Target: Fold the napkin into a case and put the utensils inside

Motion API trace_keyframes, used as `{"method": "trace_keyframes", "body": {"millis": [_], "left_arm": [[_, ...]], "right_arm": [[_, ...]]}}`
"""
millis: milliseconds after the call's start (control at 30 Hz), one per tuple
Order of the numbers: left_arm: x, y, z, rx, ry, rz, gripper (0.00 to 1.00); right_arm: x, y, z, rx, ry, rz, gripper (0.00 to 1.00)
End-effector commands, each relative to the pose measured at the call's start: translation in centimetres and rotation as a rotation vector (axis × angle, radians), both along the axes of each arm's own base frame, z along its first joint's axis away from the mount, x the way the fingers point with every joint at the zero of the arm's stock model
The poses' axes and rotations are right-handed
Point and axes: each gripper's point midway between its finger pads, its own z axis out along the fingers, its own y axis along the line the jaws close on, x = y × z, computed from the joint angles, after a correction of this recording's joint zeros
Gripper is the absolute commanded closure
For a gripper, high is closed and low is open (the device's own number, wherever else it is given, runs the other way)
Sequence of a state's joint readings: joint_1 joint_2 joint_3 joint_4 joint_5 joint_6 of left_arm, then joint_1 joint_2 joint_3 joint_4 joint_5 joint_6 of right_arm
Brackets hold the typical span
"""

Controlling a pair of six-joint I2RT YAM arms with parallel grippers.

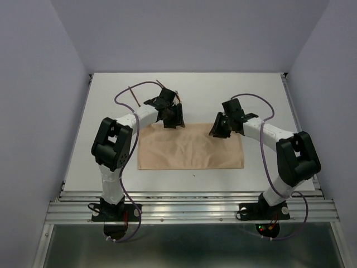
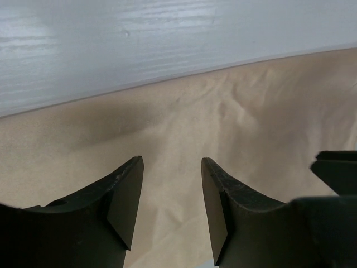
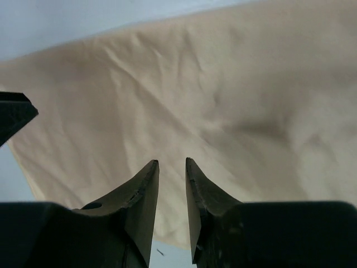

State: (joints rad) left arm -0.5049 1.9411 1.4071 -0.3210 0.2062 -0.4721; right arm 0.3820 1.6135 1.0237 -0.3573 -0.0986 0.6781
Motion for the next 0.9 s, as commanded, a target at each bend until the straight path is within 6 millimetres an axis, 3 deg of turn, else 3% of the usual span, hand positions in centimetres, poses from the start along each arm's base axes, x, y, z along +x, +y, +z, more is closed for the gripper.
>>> {"method": "trace_keyframes", "body": {"millis": [0,167,333,467,667,867], "left_arm": [[2.4,-1.7,4.9,-0.148,-0.132,0.025,0.44],[3.8,-3.3,4.0,-0.207,-0.135,0.014,0.45],[4.8,-4.3,2.8,-0.226,-0.114,0.013,0.47],[4.8,-4.4,0.5,-0.209,-0.075,0.013,0.48],[4.9,-3.8,-1.4,-0.166,-0.061,0.016,0.48],[4.5,-2.7,-2.9,-0.125,-0.041,0.010,0.48]], "right_arm": [[4.5,4.9,1.9,0.150,-0.084,0.063,0.71],[7.8,8.3,0.9,0.200,-0.070,0.082,0.75],[9.2,9.3,-1.1,0.214,-0.024,0.077,0.76],[9.8,9.7,-2.5,0.209,-0.004,0.076,0.76],[9.9,8.5,-3.2,0.138,-0.008,0.060,0.76],[10.2,4.0,-2.4,0.131,-0.017,0.008,0.75]]}}
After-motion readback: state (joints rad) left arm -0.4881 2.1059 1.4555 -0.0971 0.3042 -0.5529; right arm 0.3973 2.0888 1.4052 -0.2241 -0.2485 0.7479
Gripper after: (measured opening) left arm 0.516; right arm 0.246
